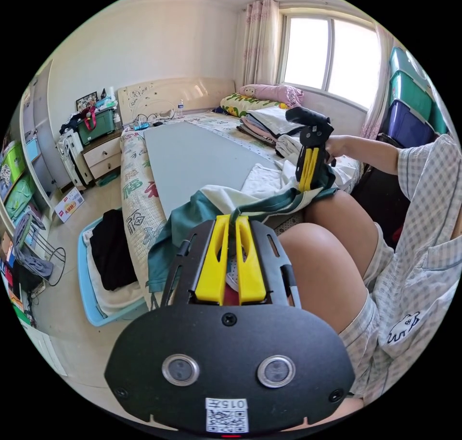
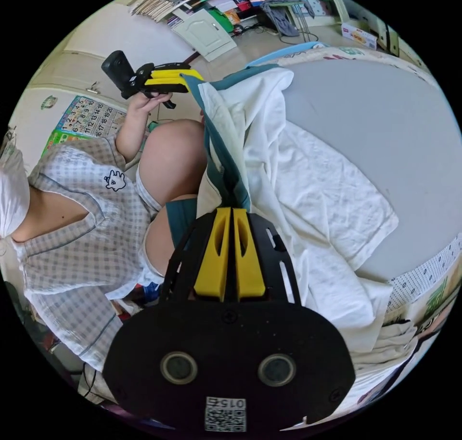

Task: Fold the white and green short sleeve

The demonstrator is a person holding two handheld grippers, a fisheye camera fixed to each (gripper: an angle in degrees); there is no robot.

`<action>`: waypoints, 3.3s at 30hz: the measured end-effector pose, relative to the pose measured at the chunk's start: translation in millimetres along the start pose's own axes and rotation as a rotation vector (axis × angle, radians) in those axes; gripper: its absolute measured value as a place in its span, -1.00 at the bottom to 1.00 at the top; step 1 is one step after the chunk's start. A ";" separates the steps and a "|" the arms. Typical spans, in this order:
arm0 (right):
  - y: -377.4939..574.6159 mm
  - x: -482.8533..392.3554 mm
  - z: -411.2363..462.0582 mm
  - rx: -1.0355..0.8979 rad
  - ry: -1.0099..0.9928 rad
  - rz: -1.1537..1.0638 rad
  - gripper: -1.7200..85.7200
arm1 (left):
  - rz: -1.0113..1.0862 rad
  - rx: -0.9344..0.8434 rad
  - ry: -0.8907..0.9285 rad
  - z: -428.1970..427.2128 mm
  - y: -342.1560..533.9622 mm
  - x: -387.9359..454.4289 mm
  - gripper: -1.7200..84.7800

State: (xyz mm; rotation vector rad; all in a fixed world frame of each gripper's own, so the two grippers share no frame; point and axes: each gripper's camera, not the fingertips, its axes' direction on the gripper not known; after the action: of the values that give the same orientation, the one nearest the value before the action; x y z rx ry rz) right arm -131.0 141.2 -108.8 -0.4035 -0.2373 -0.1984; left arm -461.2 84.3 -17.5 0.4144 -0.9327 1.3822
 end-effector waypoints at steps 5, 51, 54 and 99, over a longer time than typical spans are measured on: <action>62.3 -28.4 -55.4 0.282 0.119 0.044 -0.97 | 0.003 0.087 -0.034 -17.4 -4.0 -1.5 -0.96; 133.5 -176.2 5.0 0.294 0.188 -0.091 -0.87 | 0.016 0.070 0.096 6.5 -15.5 -16.9 -0.96; 135.2 -188.5 12.7 0.292 0.167 -0.126 -0.83 | 0.013 0.074 0.097 9.8 -14.4 -19.1 -0.96; 200.1 -126.5 238.8 0.519 0.314 0.143 -0.98 | 0.713 -0.097 0.231 138.9 75.8 31.0 -0.77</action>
State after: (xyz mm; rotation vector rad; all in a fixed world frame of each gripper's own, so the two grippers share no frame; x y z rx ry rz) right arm -249.1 437.4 -1.9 0.1278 0.0538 -0.0525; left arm -579.1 16.1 68.9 -0.1811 -0.9909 1.9650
